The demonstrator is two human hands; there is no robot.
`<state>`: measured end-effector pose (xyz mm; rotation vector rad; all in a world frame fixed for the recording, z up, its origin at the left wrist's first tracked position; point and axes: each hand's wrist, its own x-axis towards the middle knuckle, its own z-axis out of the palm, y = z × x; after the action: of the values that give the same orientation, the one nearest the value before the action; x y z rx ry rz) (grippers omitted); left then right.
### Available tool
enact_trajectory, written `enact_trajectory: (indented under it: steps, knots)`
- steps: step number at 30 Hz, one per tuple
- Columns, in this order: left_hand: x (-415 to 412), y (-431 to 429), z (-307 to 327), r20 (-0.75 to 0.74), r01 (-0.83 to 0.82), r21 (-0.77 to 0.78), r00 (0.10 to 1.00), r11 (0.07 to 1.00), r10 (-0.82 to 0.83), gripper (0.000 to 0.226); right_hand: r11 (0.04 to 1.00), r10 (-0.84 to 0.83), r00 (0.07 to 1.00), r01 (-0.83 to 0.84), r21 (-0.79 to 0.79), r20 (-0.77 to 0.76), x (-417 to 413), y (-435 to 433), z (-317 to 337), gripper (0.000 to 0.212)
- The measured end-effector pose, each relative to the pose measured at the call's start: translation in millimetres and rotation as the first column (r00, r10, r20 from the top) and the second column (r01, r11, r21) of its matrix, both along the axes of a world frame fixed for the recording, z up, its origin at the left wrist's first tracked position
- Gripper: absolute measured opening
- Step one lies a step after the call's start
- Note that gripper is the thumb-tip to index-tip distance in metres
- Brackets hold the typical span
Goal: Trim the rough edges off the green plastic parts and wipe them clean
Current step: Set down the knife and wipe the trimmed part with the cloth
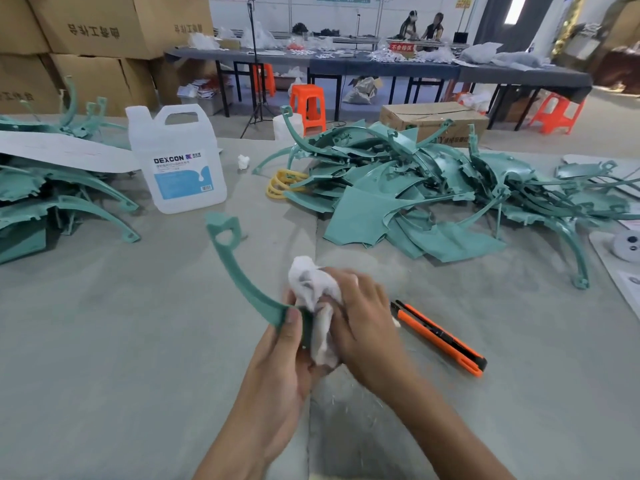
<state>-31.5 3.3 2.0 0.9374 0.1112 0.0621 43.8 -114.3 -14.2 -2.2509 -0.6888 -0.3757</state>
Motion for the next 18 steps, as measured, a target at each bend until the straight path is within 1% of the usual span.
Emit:
enact_trajectory:
  steps: [2,3,4,5,6,7,8,9,10,11,12,13,14,15,16,17,18]
  knots:
    - [-6,0,-1,0.044,0.008,-0.031,0.999,0.999,-0.007,0.052,0.982,-0.187,0.971,0.188,-0.007,-0.151,27,-12,2,0.022]
    - [-8,2,-1,0.05,0.007,-0.033,0.999,0.999,-0.005,0.052,0.968,-0.244,0.948,0.251,0.011,-0.203,37,-19,4,0.02]
    - [-9,4,-1,0.049,0.005,-0.026,0.999,1.0,-0.004,0.051,0.957,-0.269,0.939,0.286,0.051,-0.213,40,-23,5,0.019]
    - [-9,4,0,0.041,-0.005,-0.011,0.999,1.0,0.005,0.05,0.952,-0.268,0.947,0.288,0.104,-0.175,35,-23,7,0.021]
    - [-7,4,-1,0.027,-0.013,0.014,1.0,1.0,0.013,0.048,0.956,-0.239,0.965,0.254,0.151,-0.111,24,-18,9,0.025]
    - [-5,3,0,0.015,-0.023,0.056,1.0,0.998,0.022,0.045,0.969,-0.173,0.984,0.178,0.172,-0.04,10,-10,11,0.033]
    - [-3,1,-2,0.008,-0.035,0.097,0.999,0.995,0.034,0.041,0.987,-0.077,0.997,0.073,0.143,0.02,-3,-1,10,0.039]
    - [-3,-2,-2,0.006,-0.052,0.121,0.999,0.991,0.052,0.039,0.998,0.002,0.997,-0.007,0.068,0.08,-10,2,3,0.04]
    - [-2,-3,-3,0.011,-0.059,0.12,0.998,0.991,0.058,0.04,0.999,0.032,0.994,-0.031,-0.004,0.109,-7,1,-2,0.039]
    - [-4,-3,-2,0.017,-0.051,0.113,0.999,0.992,0.05,0.045,0.999,-0.004,0.994,0.008,-0.033,0.107,5,-4,-4,0.042]
    - [-6,-1,-3,0.033,-0.043,0.112,0.999,0.993,0.04,0.049,0.994,-0.093,0.995,0.094,-0.047,0.022,20,-13,-2,0.045]
    - [-8,3,-3,0.047,-0.05,0.112,0.998,0.992,0.045,0.051,0.978,-0.198,0.975,0.191,-0.079,-0.099,38,-23,1,0.044]
    - [-9,7,-5,0.055,-0.062,0.109,0.997,0.992,0.056,0.051,0.961,-0.274,0.937,0.261,-0.087,-0.218,52,-35,6,0.038]
    - [-11,10,-4,0.048,-0.072,0.087,0.997,0.994,0.068,0.052,0.951,-0.305,0.916,0.309,-0.029,-0.261,59,-44,9,0.03]
    - [-9,14,-5,0.031,-0.092,0.101,0.996,0.991,0.089,0.052,0.945,-0.297,0.921,0.322,0.063,-0.252,58,-47,11,0.027]
    - [-8,15,-4,0.028,-0.103,0.116,0.995,0.988,0.101,0.051,0.945,-0.277,0.944,0.301,0.124,-0.178,50,-44,13,0.033]
    - [-5,15,-8,0.033,-0.11,0.149,0.994,0.983,0.107,0.048,0.959,-0.225,0.969,0.239,0.151,-0.106,35,-34,16,0.037]
